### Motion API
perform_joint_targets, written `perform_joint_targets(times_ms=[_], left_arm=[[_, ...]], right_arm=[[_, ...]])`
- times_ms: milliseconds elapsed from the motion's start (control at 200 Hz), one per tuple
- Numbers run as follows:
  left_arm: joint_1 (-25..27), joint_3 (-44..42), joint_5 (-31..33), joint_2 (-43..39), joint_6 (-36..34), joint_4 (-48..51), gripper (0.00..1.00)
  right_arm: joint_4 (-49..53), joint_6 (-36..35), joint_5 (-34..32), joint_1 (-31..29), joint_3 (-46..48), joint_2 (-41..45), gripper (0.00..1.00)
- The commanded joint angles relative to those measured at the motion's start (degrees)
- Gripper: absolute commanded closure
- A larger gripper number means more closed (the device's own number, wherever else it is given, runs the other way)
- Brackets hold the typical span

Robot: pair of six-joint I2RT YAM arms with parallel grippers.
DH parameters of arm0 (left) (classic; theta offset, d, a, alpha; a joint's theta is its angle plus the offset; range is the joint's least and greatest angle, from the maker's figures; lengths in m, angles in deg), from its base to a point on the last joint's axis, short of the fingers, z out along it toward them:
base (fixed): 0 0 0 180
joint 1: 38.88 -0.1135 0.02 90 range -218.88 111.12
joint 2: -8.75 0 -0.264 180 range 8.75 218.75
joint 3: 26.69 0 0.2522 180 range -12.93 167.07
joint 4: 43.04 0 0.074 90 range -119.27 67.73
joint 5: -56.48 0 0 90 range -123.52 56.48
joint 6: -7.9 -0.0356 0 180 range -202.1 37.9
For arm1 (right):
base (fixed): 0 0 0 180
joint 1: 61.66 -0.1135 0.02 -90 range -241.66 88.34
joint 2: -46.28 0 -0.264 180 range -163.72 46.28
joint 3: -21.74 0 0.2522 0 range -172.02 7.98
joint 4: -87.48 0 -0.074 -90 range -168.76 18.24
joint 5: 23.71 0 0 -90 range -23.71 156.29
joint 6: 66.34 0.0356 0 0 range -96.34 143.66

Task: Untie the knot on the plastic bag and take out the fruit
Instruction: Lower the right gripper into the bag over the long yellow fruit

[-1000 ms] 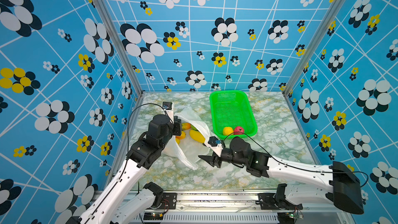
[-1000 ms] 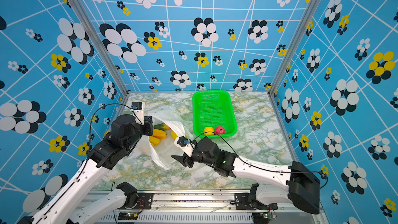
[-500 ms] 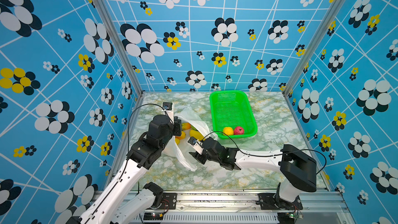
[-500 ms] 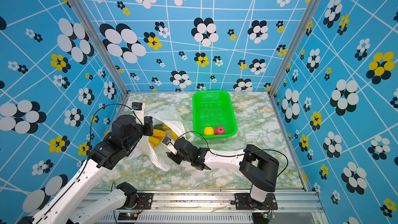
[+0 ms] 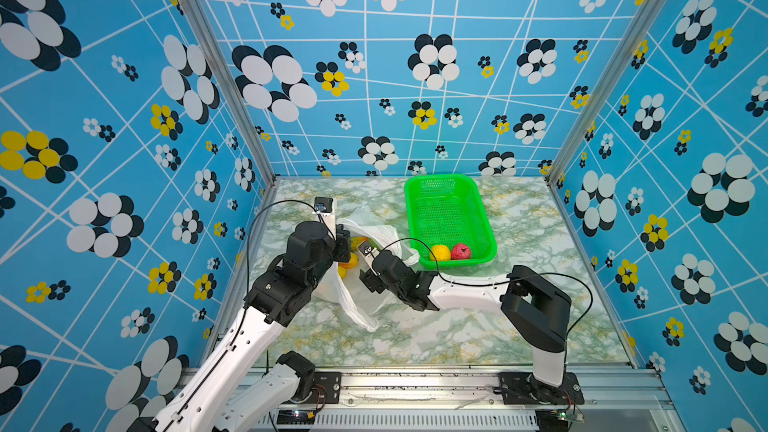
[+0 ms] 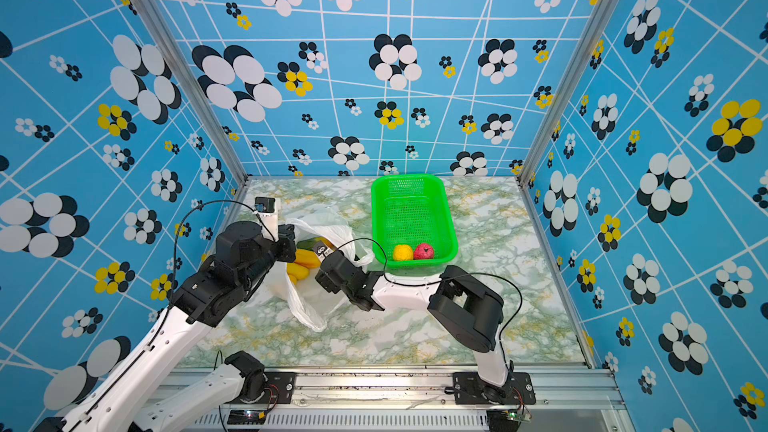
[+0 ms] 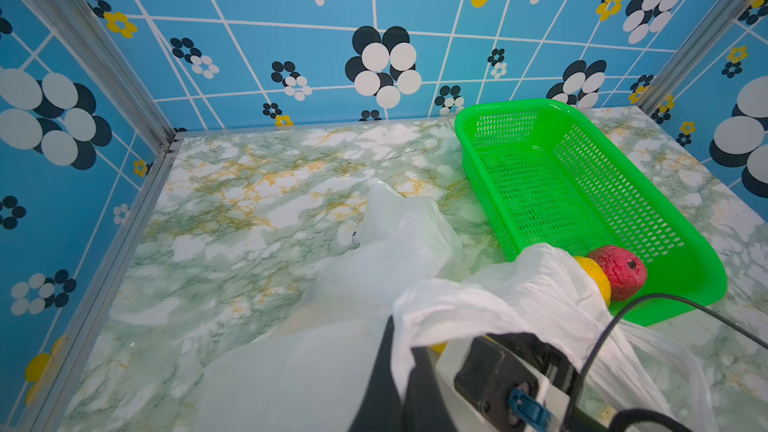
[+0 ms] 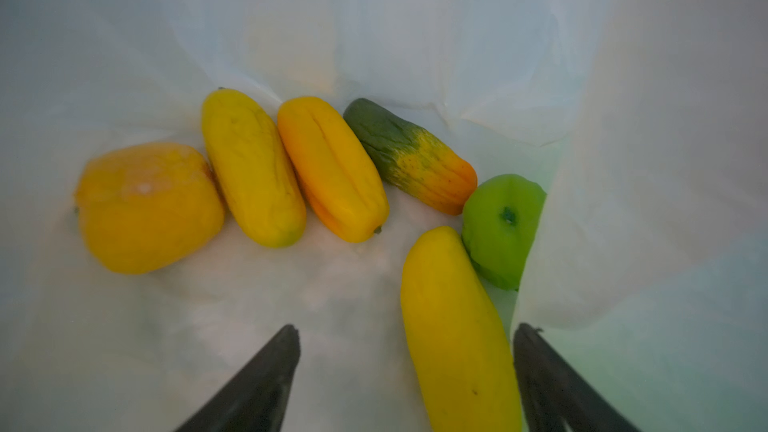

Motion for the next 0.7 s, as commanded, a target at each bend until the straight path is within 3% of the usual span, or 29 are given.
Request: perform_joint_targets(times_ms=[0, 175, 375, 560, 695], left_arm=[[-0.39, -0.24, -0.87, -0.59, 0.34, 0.04, 1.00], [-0.35, -0.20, -0.88, -0.72, 0.33, -0.04, 1.00], [-0.39, -0.20, -0.71, -0.36, 0.22, -0.32, 1.00], [-0.39, 0.16, -0.93, 0.26, 0.16, -0.04, 1.00], [-0.38, -0.15, -1.04, -0.16, 0.29, -0.16, 1.00]], right_arm=[[3.25, 2.29, -1.45, 1.78, -2.98, -3.39, 0.06], [5.43, 3.19, -0.81, 3.73, -5.58, -7.26, 0.02], [6.83, 2.84, 1.20, 4.26, -7.20, -9.39, 0.06], [6.90, 1.72, 6.26, 4.37, -8.06, -10.92, 0.19], [7.44, 1.94, 7.34, 4.37, -8.31, -10.87, 0.33]])
